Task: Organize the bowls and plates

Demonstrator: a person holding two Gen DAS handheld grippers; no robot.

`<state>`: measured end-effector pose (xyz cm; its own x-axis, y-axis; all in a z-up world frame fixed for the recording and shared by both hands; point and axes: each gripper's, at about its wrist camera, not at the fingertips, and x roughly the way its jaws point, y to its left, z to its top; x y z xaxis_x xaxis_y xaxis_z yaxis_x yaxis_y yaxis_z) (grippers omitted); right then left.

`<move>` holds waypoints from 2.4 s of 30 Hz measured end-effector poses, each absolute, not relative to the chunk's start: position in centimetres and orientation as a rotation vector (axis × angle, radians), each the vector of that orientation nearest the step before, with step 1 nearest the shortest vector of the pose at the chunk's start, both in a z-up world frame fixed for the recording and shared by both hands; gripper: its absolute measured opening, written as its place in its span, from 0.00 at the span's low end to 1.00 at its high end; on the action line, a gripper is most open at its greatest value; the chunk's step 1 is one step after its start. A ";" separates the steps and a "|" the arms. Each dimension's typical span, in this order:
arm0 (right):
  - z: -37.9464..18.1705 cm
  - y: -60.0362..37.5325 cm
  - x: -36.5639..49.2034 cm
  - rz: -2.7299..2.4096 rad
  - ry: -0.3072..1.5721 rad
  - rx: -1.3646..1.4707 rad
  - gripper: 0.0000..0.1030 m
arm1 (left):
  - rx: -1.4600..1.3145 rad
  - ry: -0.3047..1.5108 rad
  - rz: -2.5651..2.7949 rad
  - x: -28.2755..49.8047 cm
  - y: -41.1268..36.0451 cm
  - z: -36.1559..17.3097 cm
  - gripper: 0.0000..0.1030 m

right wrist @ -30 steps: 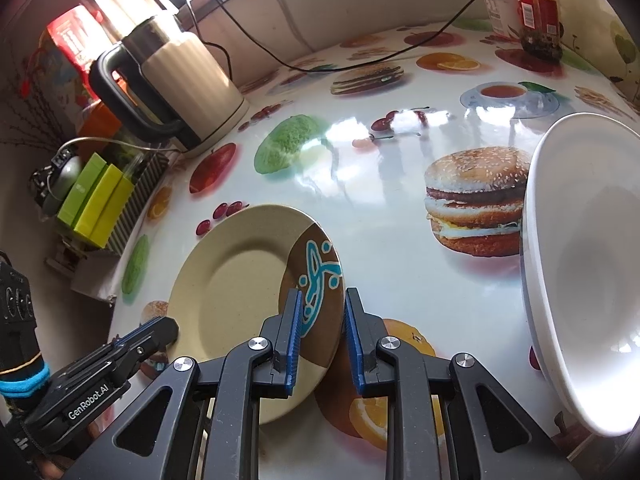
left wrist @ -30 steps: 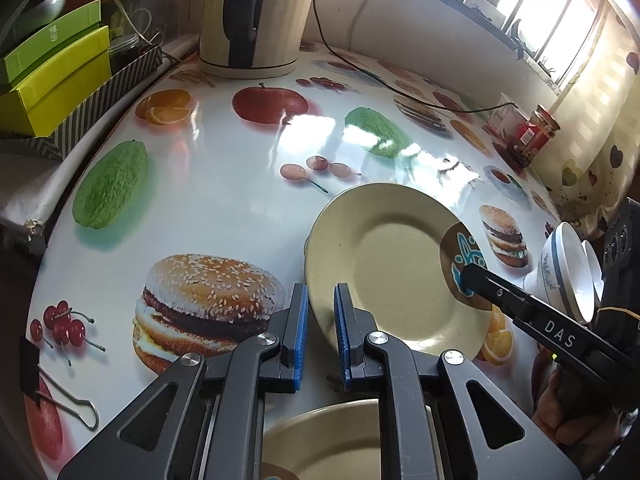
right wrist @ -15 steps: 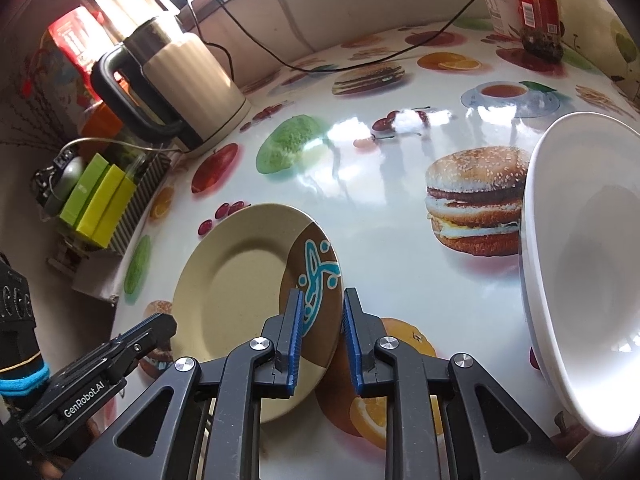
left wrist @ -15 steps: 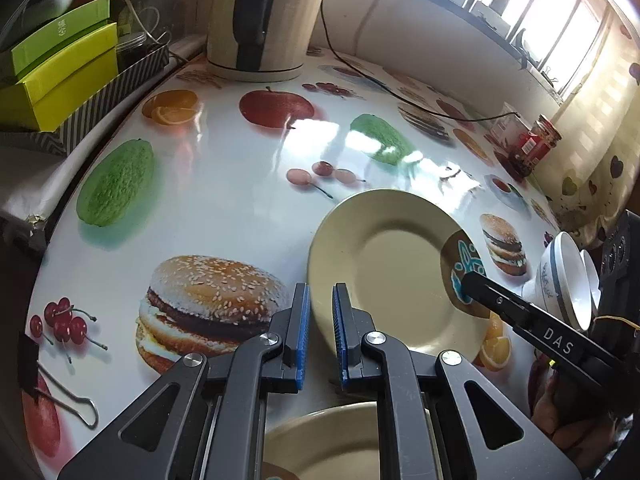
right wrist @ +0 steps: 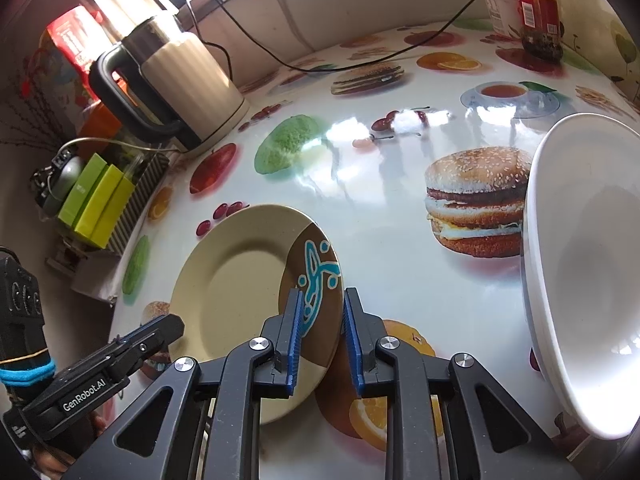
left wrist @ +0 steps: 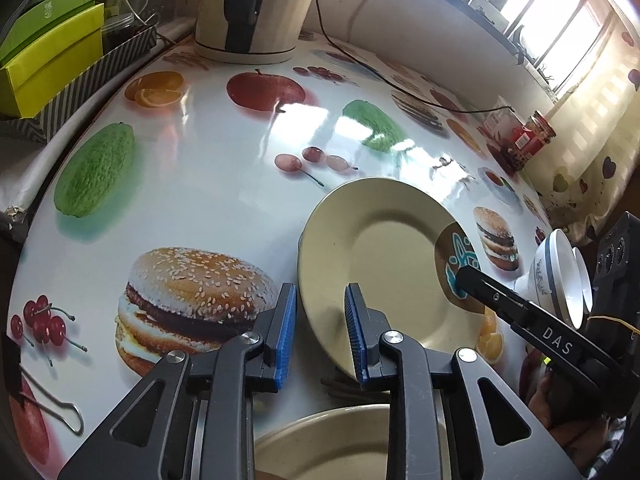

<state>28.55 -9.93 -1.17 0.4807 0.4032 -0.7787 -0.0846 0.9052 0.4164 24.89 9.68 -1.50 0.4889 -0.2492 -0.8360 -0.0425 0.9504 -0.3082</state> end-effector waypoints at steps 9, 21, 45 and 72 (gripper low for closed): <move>-1.1 -9.9 28.5 0.304 1.031 0.343 0.19 | -0.269 1.042 -0.109 24.8 9.3 -1.1 0.22; -1.1 -10.0 28.4 0.298 1.024 0.339 0.21 | -0.257 0.999 -0.111 24.3 9.2 0.0 0.20; 1.3 -10.1 25.6 0.345 0.977 0.343 0.21 | -0.243 0.937 -0.094 20.7 9.4 2.8 0.20; 3.7 -9.6 19.1 0.411 0.922 0.302 0.21 | -0.261 0.889 -0.067 13.4 10.0 3.8 0.20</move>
<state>19.07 -9.62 3.65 0.5356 0.4661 -0.7042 -0.2126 0.8814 0.4218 13.40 9.99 3.75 0.6305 -0.1655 -0.7583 -0.0501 0.9663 -0.2525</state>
